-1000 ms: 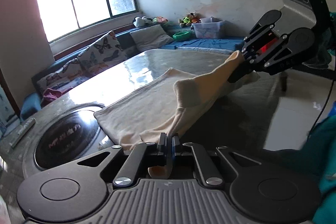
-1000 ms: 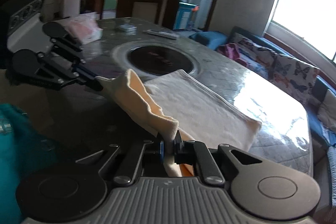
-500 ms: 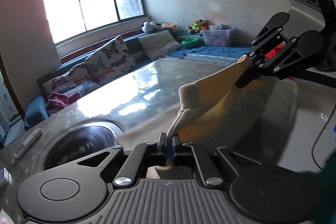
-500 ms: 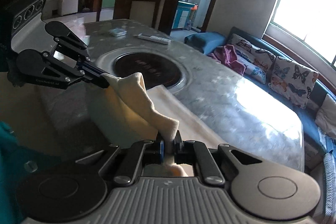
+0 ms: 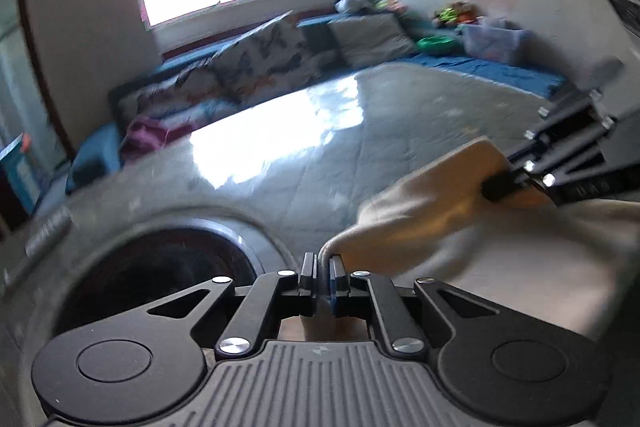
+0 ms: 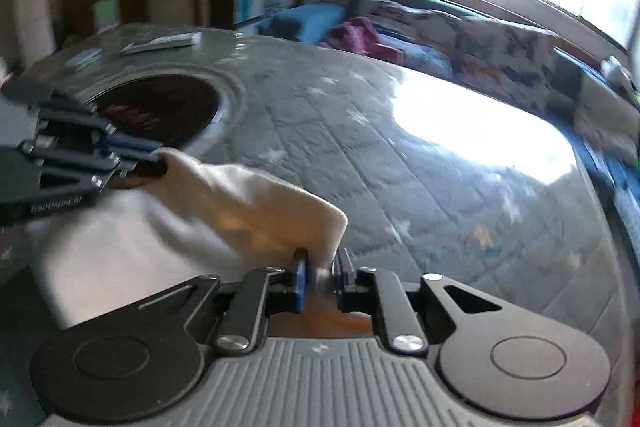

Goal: Fold clothes

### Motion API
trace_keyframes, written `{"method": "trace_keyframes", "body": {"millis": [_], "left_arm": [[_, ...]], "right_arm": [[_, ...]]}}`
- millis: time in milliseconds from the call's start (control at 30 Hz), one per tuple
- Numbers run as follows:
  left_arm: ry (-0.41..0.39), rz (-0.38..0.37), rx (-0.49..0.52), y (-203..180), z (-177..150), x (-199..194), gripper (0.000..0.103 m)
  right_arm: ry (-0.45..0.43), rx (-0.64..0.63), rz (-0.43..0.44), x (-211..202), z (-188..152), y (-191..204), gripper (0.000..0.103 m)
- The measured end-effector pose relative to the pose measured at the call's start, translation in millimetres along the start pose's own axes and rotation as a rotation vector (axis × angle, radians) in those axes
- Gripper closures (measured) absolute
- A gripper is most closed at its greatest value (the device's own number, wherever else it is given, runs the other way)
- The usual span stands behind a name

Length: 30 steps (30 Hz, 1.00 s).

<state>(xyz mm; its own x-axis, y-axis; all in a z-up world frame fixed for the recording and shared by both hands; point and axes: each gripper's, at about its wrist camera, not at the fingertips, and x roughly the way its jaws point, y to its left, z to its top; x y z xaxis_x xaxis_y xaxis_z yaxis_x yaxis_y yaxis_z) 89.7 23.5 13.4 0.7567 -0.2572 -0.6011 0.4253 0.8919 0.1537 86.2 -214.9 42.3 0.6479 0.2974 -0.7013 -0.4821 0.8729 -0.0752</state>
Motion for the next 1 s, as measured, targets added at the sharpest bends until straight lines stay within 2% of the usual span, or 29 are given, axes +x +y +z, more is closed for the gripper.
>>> {"method": "trace_keyframes", "body": {"millis": [33,167,333,400,567,800,833,933,1000], "left_arm": [[-0.001,0.018,-0.002,-1,0,0,0.085],[0.003,0.034,-0.035,6,4,-4,0.085],[-0.035,0.048,-0.068,9,14,-24,0.084],[-0.049,0.040,-0.076,5,16,-34,0.084],[-0.062,-0.036,-0.071,-17,17,-42,0.084],[-0.010,-0.069,-0.061,-33,18,-19,0.084],[-0.004,-0.068,-0.061,-34,18,-16,0.084],[0.012,-0.065,-0.072,-34,18,-7,0.084],[0.021,-0.059,-0.076,-33,16,-3,0.084]], "right_arm": [[-0.007,0.031,-0.006,2,-5,-3,0.083],[-0.062,0.118,-0.034,-18,-15,-10,0.080],[-0.097,0.199,-0.040,-57,-43,-26,0.080],[-0.086,0.214,-0.056,-63,-49,-34,0.080],[-0.077,0.280,-0.097,-66,-64,-52,0.080],[-0.076,0.313,-0.058,-53,-63,-49,0.081],[-0.072,0.317,-0.061,-50,-63,-48,0.082],[-0.065,0.335,-0.071,-45,-66,-49,0.097],[-0.081,0.323,-0.083,-49,-65,-47,0.099]]}}
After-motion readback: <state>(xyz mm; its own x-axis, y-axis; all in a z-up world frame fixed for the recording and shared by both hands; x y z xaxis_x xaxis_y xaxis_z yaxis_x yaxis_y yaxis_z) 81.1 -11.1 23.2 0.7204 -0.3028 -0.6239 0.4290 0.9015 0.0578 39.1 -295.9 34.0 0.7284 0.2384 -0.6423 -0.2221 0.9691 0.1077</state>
